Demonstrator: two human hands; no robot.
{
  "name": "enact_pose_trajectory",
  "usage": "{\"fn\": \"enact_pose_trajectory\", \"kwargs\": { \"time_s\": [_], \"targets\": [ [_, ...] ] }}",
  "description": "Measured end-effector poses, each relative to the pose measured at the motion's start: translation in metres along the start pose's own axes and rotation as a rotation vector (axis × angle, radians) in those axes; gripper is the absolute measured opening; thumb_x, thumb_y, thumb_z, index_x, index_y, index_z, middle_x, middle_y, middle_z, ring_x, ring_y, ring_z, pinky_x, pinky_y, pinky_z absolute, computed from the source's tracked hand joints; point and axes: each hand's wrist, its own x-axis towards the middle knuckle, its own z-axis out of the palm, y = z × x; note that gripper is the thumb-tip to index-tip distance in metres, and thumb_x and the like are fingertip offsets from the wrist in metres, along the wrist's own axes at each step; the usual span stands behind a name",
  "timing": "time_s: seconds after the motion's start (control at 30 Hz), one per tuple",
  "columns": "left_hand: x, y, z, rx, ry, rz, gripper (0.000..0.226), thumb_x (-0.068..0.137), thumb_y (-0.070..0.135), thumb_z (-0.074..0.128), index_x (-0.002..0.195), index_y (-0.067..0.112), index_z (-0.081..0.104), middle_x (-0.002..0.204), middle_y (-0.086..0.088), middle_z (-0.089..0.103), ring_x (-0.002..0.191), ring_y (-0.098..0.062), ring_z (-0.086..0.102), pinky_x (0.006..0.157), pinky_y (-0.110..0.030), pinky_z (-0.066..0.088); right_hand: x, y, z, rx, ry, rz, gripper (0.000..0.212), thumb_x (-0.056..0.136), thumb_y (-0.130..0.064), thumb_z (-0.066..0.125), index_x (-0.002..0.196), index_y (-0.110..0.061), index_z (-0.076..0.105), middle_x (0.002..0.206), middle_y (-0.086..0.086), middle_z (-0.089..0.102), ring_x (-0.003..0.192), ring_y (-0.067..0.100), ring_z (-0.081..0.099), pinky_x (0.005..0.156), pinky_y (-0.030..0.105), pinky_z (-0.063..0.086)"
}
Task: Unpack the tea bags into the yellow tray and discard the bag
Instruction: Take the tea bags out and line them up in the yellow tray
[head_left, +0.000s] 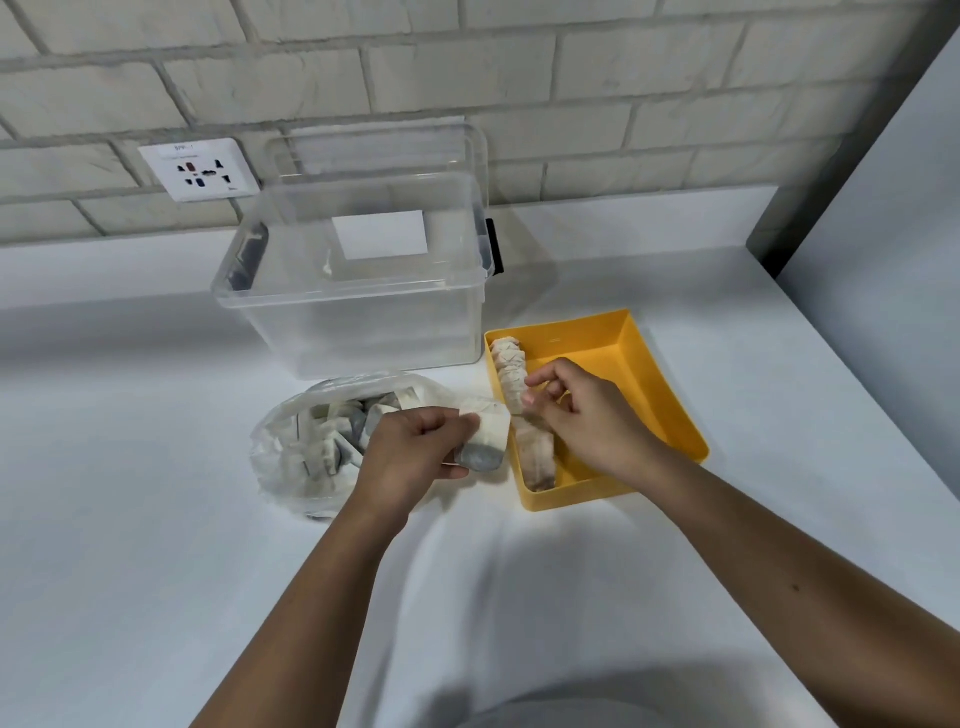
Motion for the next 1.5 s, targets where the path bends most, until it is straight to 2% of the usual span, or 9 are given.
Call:
{"fn": "enact_pose_trajectory", "kwargs": {
  "time_s": [0.17,0.3,0.43,0.5,0.6,0.87,1.07,1.3,1.5],
  "targets": [
    [0.001,0.007,0.01,-0.045,-0.017,0.014,0.014,0.087,0.017,0.074,0.089,0.002,0.076,0.08,-0.018,0.072,0.066,-0.019,0.069,0.062,-0.027,0.062,-0.004,-0.018,0.0,0.133,0.016,0.003,0.023,0.082,-0.04,0.074,0.093,-0.021,0.07,0.082,-0.01,0.067,0.068,-0.005,0.056,0.063,0.01,0.042],
    [0.001,0.009,0.014,-0.097,-0.047,0.01,0.011,0.087,0.019,0.074,0.088,0.008,0.077,0.072,-0.006,0.07,0.059,-0.014,0.066,0.062,-0.028,0.062,-0.007,-0.016,-0.007,0.124,0.037,-0.002,0.015,0.08,-0.029,0.079,0.079,-0.017,0.071,0.065,-0.01,0.064,0.054,0.002,0.056,0.059,0.018,0.047],
    [0.001,0.007,0.014,-0.122,-0.037,0.0,0.006,0.088,0.016,0.073,0.086,0.011,0.076,0.068,0.0,0.072,0.061,-0.012,0.069,0.067,-0.031,0.061,-0.01,-0.012,-0.028,0.096,0.022,-0.009,0.012,0.08,-0.028,0.078,0.074,-0.023,0.069,0.06,-0.018,0.063,0.052,-0.001,0.056,0.057,0.011,0.043],
    [0.002,0.005,0.013,-0.117,-0.015,-0.008,0.007,0.088,0.016,0.073,0.085,0.01,0.076,0.07,-0.001,0.073,0.065,-0.015,0.069,0.068,-0.032,0.062,-0.011,-0.008,-0.042,0.008,-0.064,0.003,0.01,0.081,-0.029,0.077,0.079,-0.021,0.071,0.06,-0.022,0.06,0.058,-0.005,0.053,0.057,0.01,0.037],
    [0.005,0.002,0.011,-0.073,0.027,-0.019,0.011,0.088,0.019,0.074,0.083,0.009,0.076,0.08,-0.012,0.072,0.072,-0.023,0.068,0.064,-0.03,0.063,-0.013,-0.001,-0.054,-0.13,-0.233,0.063,0.014,0.083,-0.034,0.075,0.085,-0.019,0.072,0.073,-0.013,0.062,0.066,0.0,0.052,0.062,0.017,0.038],
    [0.007,-0.004,0.013,-0.008,0.071,-0.036,0.012,0.089,0.017,0.072,0.079,0.011,0.075,0.08,-0.015,0.07,0.074,-0.028,0.066,0.06,-0.027,0.062,-0.012,0.004,-0.042,-0.112,-0.551,0.155,0.012,0.083,-0.034,0.075,0.078,-0.023,0.071,0.076,-0.009,0.071,0.074,0.005,0.058,0.071,0.023,0.043],
    [0.007,-0.006,0.012,-0.01,0.069,-0.038,0.011,0.09,0.017,0.071,0.081,0.011,0.076,0.081,-0.012,0.071,0.073,-0.026,0.068,0.063,-0.03,0.062,-0.005,0.012,-0.016,-0.186,-0.379,0.15,0.015,0.083,-0.032,0.075,0.078,-0.025,0.064,0.075,-0.011,0.061,0.072,0.007,0.056,0.061,0.019,0.038],
    [0.006,-0.007,0.011,0.002,0.037,-0.033,0.009,0.088,0.016,0.073,0.083,0.008,0.077,0.078,-0.012,0.067,0.069,-0.021,0.061,0.066,-0.031,0.062,-0.005,0.014,-0.012,-0.162,-0.344,0.157,0.024,0.077,-0.036,0.08,0.089,-0.021,0.067,0.079,-0.007,0.066,0.078,0.011,0.062,0.067,0.022,0.046],
    [0.005,0.004,0.017,-0.044,-0.039,-0.014,0.011,0.085,0.014,0.076,0.086,0.003,0.073,0.078,-0.012,0.068,0.067,-0.018,0.066,0.063,-0.028,0.062,-0.003,0.001,-0.021,0.321,-0.222,0.134,0.026,0.07,-0.027,0.085,0.09,-0.017,0.072,0.085,0.005,0.069,0.078,0.01,0.061,0.074,0.027,0.05]
  ]
}}
